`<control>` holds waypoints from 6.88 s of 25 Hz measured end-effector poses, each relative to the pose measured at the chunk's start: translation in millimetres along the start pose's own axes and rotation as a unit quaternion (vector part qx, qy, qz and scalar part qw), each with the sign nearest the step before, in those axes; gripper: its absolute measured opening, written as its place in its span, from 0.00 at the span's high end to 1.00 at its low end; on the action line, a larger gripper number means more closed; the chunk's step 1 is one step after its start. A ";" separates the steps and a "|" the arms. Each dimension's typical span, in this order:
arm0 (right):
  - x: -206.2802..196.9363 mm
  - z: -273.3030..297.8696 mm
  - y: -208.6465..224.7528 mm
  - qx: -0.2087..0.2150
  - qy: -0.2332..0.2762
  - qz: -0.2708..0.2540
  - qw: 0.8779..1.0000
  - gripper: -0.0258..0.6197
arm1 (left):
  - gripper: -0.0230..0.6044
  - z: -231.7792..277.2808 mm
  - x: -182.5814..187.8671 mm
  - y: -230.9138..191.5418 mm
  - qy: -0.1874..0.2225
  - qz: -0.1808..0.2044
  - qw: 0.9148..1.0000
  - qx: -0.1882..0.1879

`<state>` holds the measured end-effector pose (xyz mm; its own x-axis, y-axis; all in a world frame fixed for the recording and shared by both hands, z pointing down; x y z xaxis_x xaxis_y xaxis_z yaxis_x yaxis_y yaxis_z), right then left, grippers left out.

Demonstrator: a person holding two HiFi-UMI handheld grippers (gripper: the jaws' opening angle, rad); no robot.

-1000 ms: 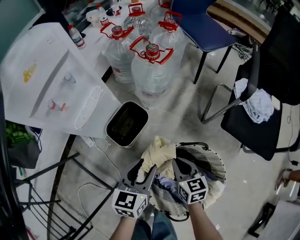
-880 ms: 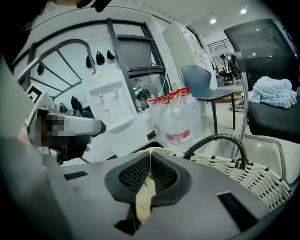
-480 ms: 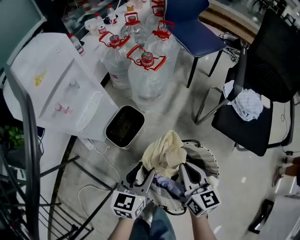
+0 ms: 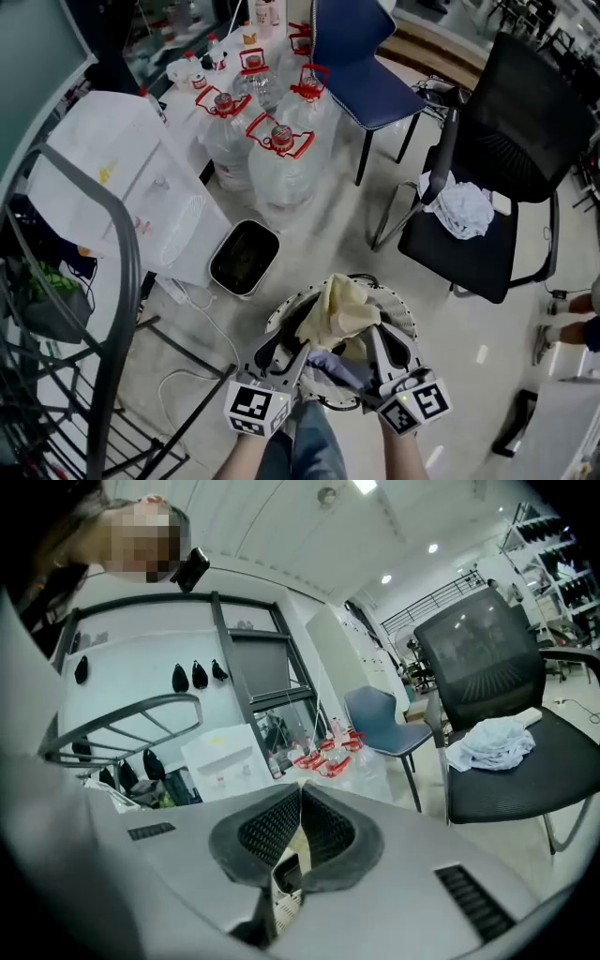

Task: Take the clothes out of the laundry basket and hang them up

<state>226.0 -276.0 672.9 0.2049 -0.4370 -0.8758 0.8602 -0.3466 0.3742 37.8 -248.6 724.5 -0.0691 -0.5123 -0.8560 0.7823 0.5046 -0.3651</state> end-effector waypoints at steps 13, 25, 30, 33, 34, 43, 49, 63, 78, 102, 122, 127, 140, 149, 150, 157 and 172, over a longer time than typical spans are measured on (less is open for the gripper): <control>118.2 -71.6 -46.0 -0.042 0.042 -0.047 0.997 0.95 | 0.65 -45.8 78.1 72.1 0.008 0.018 0.999 -0.028; 203.3 -163.2 -105.2 -0.048 0.108 -0.045 0.992 0.95 | 0.60 -86.6 113.4 138.6 0.013 0.047 0.996 -0.074; 216.2 -194.8 -128.3 -0.043 0.123 -0.058 0.990 0.95 | 0.51 -81.3 74.3 149.3 -0.031 0.054 0.993 -0.097; 216.5 -207.1 -135.9 -0.047 0.133 -0.059 0.988 0.95 | 0.49 -78.8 55.5 157.4 -0.051 0.063 0.990 -0.115; 215.6 -211.3 -137.4 -0.050 0.135 -0.058 0.988 0.95 | 0.49 -80.0 48.7 160.4 -0.058 0.065 0.989 -0.118; 226.6 -239.7 -152.6 -0.049 0.158 -0.061 0.984 0.95 | 0.49 -65.9 27.4 165.1 -0.098 0.082 0.985 -0.113; 237.9 -252.5 -154.2 -0.039 0.175 -0.061 0.982 0.95 | 0.50 -38.2 38.6 153.9 -0.118 0.092 0.983 -0.107; 235.2 -271.2 -138.0 -0.053 0.182 -0.052 0.980 0.95 | 0.92 -19.7 24.2 169.5 -0.160 0.112 0.972 -0.130; 222.7 -283.5 -99.4 -0.109 0.178 -0.045 0.977 0.95 | 0.92 -65.8 96.1 172.1 -0.045 0.087 0.988 -0.116; 243.8 -224.9 -167.4 -0.068 0.160 -0.130 0.976 0.95 | 0.92 -263.7 256.5 178.6 0.091 0.122 0.988 -0.027; 210.7 -116.4 -453.6 0.333 0.110 -0.168 0.921 0.95 | 0.92 -512.7 208.6 118.9 0.185 0.008 0.941 0.282; 192.5 -109.4 -523.6 0.421 0.080 -0.171 0.887 0.95 | 0.92 -570.5 193.0 121.3 0.206 -0.011 0.905 0.373; 148.4 -108.4 -589.9 0.545 0.022 -0.214 0.811 0.95 | 0.92 -631.2 155.8 132.7 0.232 -0.058 0.807 0.540; 123.5 -96.9 -614.1 0.568 -0.006 -0.225 0.792 0.95 | 0.92 -643.1 138.5 118.2 0.235 -0.085 0.782 0.571; 118.9 -94.8 -618.7 0.568 -0.009 -0.230 0.790 0.95 | 0.92 -645.6 135.6 113.5 0.235 -0.090 0.781 0.572; 93.3 -67.9 -659.6 0.551 -0.018 -0.271 0.789 0.95 | 0.92 -667.8 125.9 63.0 0.224 -0.100 0.788 0.564; 70.6 17.6 -773.5 0.489 -0.011 -0.319 0.812 0.95 | 0.92 -760.4 153.2 -64.0 0.225 -0.089 0.794 0.558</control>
<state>-433.2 -53.3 327.0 -0.1550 0.0786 -0.9848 0.0040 -0.9968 -0.0802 -493.6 169.0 338.6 -0.2573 -0.0803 -0.9630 0.7794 -0.6063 -0.1577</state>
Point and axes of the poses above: the fingertips, and each gripper's own axes: z forward along the fingers, y to its right, x out of its top, the point moved 6 cm from there along -z, backward along the fingers, and after that the axes turned 9 degrees about -x, right-handed, at the moved point
